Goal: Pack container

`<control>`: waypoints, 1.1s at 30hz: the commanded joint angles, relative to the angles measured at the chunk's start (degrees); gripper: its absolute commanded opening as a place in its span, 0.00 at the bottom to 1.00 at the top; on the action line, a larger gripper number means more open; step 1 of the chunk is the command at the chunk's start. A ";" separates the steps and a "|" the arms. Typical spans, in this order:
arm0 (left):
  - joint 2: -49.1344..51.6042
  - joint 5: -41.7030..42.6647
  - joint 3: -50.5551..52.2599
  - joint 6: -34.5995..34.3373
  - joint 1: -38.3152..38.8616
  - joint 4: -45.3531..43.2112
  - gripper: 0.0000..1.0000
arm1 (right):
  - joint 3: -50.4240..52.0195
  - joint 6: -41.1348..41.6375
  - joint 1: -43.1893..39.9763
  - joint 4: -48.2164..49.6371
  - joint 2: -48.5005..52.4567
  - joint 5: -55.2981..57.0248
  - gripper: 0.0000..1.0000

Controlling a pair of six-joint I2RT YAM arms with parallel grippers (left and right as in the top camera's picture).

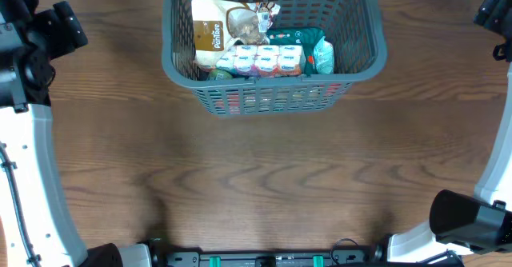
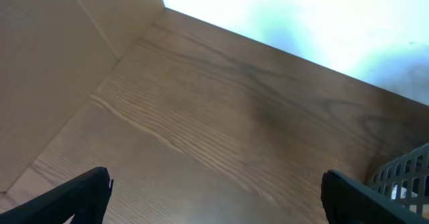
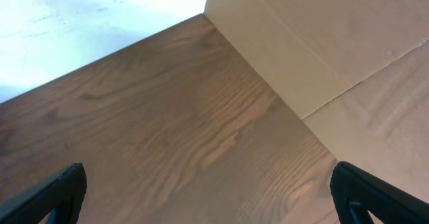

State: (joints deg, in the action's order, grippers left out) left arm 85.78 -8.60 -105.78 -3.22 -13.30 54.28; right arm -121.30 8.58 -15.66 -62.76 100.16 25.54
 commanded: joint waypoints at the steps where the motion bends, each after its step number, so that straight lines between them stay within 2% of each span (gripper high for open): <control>1: 0.33 -0.92 -0.31 -0.72 -0.20 0.37 0.98 | -0.57 0.79 1.70 -0.11 -3.48 0.55 0.99; 11: 0.33 -0.92 -0.31 -0.72 -0.20 0.37 0.99 | 1.29 0.81 17.11 -0.07 -20.00 0.55 0.99; 14: 0.33 -0.92 -0.31 -0.72 -0.20 0.37 0.99 | 4.74 0.76 23.08 -0.07 -26.01 0.57 0.99; 18: 0.33 -0.92 -0.31 -0.72 -0.20 0.37 0.99 | 13.66 2.10 25.05 2.10 -34.16 -2.34 0.99; 20: 0.33 -0.92 -0.31 -0.72 -0.20 0.39 0.98 | 21.24 2.10 25.05 7.56 -38.75 -3.89 0.99; 29: 0.33 -0.92 -0.31 -0.72 -0.20 0.39 0.98 | 67.17 0.13 23.23 51.10 -59.49 -20.52 0.99; 33: 0.33 -0.92 -0.31 -0.72 -0.20 0.37 0.99 | 84.72 0.13 23.08 65.37 -67.12 -24.17 0.99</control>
State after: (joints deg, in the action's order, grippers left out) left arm 85.78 -9.10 -105.78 -3.22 -13.30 54.48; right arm -44.88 9.41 7.94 -1.28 37.65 7.38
